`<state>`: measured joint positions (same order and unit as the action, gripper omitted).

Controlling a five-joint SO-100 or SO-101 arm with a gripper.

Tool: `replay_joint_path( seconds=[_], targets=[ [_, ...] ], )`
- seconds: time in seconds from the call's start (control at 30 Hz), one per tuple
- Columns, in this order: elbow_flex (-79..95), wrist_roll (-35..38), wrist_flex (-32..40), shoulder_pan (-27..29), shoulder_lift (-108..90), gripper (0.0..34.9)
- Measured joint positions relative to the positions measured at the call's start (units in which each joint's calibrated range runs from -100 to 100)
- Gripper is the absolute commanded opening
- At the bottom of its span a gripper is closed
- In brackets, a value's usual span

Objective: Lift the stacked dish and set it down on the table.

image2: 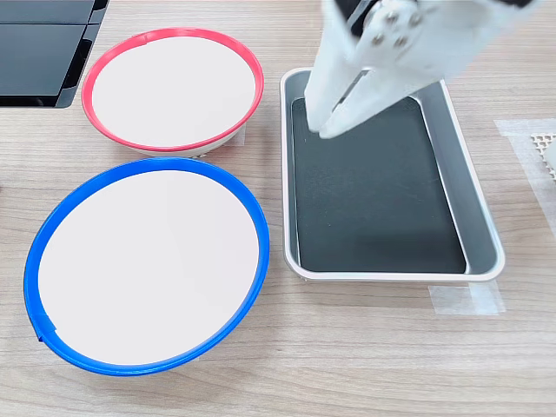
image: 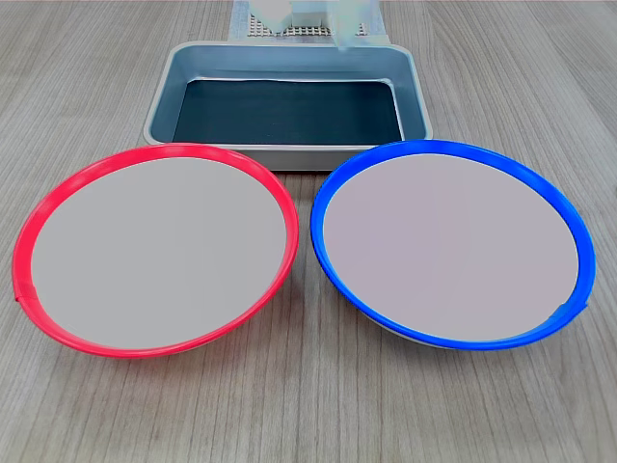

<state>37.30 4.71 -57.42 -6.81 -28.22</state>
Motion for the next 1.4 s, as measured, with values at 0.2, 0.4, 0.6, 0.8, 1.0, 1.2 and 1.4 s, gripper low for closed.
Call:
replay_joint_path(
  seconds=[0.2,0.4,0.6,0.8,1.0,1.2,1.4],
  targets=[
    [26.5,-3.6,15.5,5.2,-30.1,0.0],
    [53.4,-5.6,19.5,11.9,-58.5,0.0],
    [62.6,-5.6,18.3,15.0,-67.0,0.0],
    [62.7,-6.1,11.3,13.5,-70.3,0.0],
    [62.7,-6.4,10.3,13.5,-70.5,0.3],
    [62.7,-6.4,10.3,13.5,-70.5,0.3],
    [62.7,-6.4,10.3,13.5,-70.5,0.3]
  ],
)
